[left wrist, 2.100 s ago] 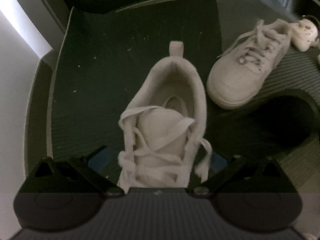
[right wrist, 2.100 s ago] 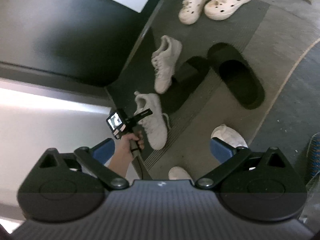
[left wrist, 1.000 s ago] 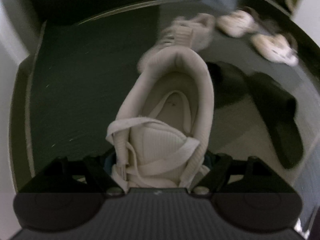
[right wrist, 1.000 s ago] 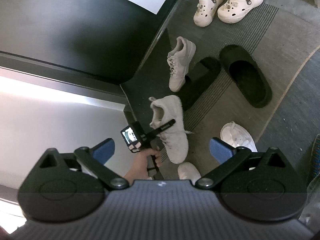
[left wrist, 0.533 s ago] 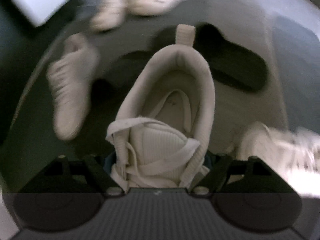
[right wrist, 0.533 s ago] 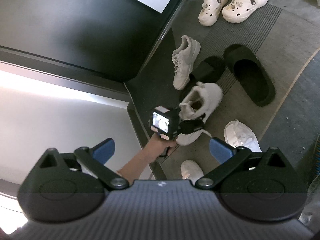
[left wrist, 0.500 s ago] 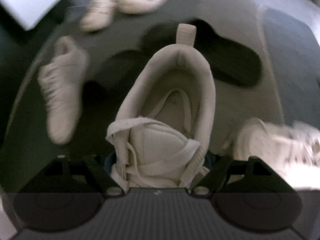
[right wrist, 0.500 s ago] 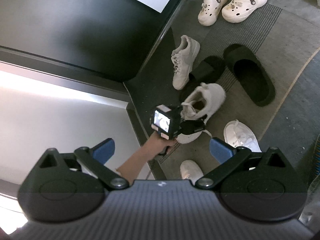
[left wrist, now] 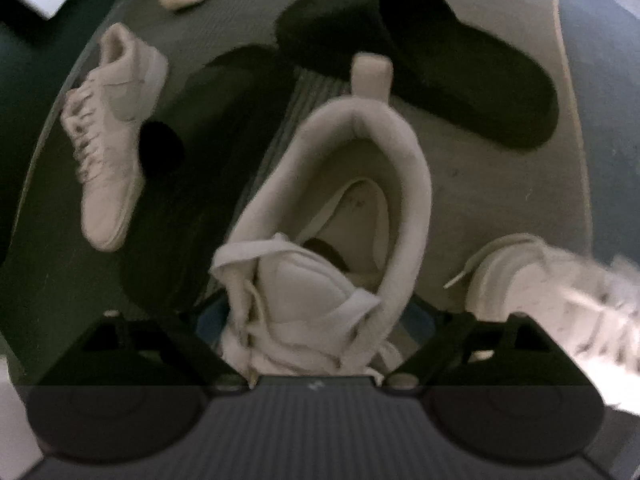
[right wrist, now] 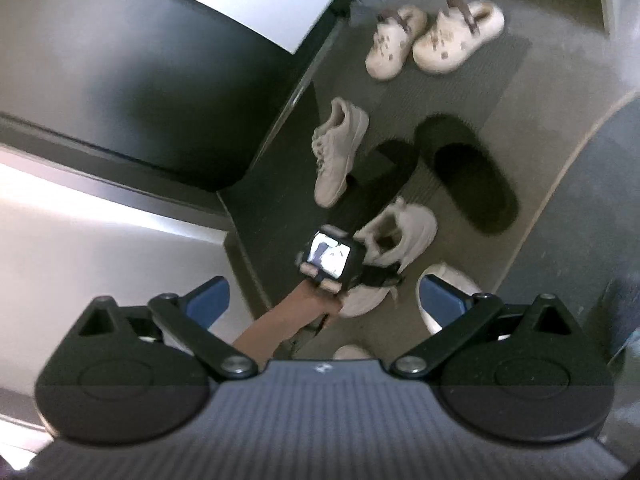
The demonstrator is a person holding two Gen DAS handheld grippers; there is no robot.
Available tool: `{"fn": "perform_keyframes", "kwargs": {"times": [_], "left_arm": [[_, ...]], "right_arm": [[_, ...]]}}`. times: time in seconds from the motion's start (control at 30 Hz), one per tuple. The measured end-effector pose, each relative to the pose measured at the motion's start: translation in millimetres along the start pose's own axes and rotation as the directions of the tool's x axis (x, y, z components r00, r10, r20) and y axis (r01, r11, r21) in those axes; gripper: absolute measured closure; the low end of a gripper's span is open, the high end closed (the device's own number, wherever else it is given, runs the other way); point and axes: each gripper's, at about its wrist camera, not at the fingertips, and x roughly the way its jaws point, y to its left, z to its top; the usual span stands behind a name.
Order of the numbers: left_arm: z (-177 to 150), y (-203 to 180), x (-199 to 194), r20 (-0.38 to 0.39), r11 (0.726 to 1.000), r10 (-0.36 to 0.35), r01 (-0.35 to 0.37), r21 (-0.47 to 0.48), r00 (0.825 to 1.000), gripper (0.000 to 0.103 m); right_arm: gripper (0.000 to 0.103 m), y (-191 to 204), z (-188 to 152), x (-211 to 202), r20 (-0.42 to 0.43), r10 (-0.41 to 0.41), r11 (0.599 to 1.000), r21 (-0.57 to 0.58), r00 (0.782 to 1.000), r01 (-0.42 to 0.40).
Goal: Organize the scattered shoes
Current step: 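Lift the sneaker with the left gripper, carry it, set down, open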
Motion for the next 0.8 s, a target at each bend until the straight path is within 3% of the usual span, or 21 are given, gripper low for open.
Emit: {"fn": "perform_keyframes", "kwargs": {"times": [0.13,0.3,0.37,0.47,0.63,0.8], "left_arm": [[5,3,-50,0.049,0.994,-0.018,0.024,-0.106,0.999,0.009],[10,3,-115,0.071,0.975,0.050,-0.033,-0.219,0.996,0.009],[9,4,-147,0.070,0.951,0.084,-0.059,-0.304,0.994,0.004],[3,9,-176,0.097,0.925,0.070,-0.028,-0.380,0.993,0.004],[-23,11,-232,0.107,0.847,0.041,0.022,-0.531,0.993,0.004],[-39,22,-283,0.069,0.794,0.099,-0.037,-0.607,0.993,0.003]], "right_arm": [[0.000,7,-8,-2,-0.001,0.013,0.999,-0.041,1.000,-0.013],[0.000,7,-13,-12,0.034,0.017,0.999,-0.053,0.999,-0.015],[0.000,6,-13,-18,0.063,0.018,0.999,-0.048,0.998,-0.015],[0.000,3,-11,-30,0.112,0.041,0.998,-0.055,0.993,-0.035],[0.000,6,-13,-53,0.242,0.093,0.988,-0.139,0.966,-0.061],[0.000,2,-16,-52,0.217,0.128,0.987,-0.121,0.968,-0.104]]}}
